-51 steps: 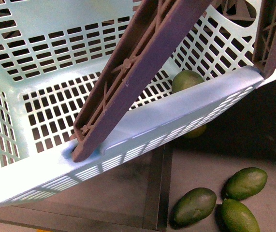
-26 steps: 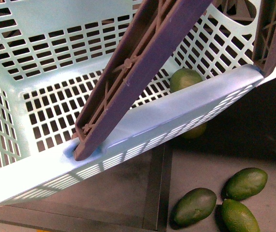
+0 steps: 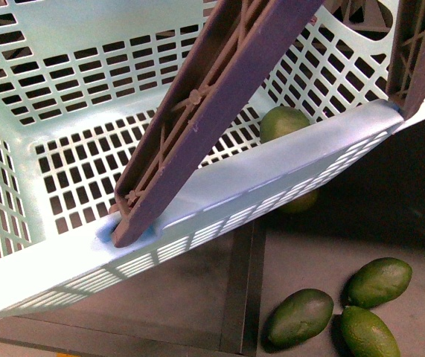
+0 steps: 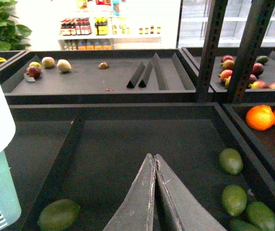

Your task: Pick mango and avocado into basket

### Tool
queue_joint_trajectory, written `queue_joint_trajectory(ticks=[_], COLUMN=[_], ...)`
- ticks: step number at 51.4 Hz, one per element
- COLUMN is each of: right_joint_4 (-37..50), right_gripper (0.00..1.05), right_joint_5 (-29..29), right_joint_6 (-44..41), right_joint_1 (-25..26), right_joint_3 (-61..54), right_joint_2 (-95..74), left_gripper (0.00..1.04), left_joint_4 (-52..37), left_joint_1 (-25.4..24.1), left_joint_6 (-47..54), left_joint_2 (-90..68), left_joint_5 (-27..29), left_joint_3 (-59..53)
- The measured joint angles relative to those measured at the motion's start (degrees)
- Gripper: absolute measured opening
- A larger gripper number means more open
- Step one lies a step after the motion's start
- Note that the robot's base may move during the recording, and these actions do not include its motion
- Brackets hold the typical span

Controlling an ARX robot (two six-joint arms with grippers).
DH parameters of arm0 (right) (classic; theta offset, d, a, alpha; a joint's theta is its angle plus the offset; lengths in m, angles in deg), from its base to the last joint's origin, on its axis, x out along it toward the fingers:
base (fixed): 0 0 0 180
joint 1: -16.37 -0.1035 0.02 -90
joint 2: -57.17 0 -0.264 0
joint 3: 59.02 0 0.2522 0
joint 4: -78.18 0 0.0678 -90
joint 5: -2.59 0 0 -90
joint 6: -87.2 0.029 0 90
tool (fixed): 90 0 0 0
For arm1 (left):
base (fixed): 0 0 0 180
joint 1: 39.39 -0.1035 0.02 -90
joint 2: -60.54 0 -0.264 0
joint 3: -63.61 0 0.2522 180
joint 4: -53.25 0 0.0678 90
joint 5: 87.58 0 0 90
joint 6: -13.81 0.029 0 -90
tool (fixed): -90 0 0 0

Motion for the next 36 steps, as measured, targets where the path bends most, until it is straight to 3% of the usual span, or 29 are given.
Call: queue_joint_trajectory(ticks=[8, 12, 24, 29, 36], right_joint_4=[-2.82, -9.94, -11.32, -11.37, -11.37], right_gripper=[0.02, 0.02, 0.02, 0.15, 0.45], right_joint_5=[-0.04, -0.13, -0.07, -0.09, -0.09], right_joint_6=[0.0, 0.0, 0.0, -0.02, 0.0], right_joint_1=[0.0, 0.0, 0.0, 0.0, 0.0], right_joint_3=[0.02, 0.02, 0.02, 0.02, 0.02], right_joint_2=[2.71, 8.09, 10.97, 11.02, 11.04], left_gripper=[0.28, 0.28, 0.28, 0.28, 0.28], left_joint_4=[0.0, 0.0, 0.0, 0.0, 0.0], left_joint_1=[0.0, 0.0, 0.0, 0.0, 0.0], left_joint_6=[0.04, 0.02, 0.07, 0.02, 0.04], left_joint_2=[0.0, 0.0, 0.0, -0.02, -0.02], left_joint_5=[0.0, -0.07, -0.02, 0.0, 0.0], left_joint_3=[0.0, 0.0, 0.0, 0.0, 0.0])
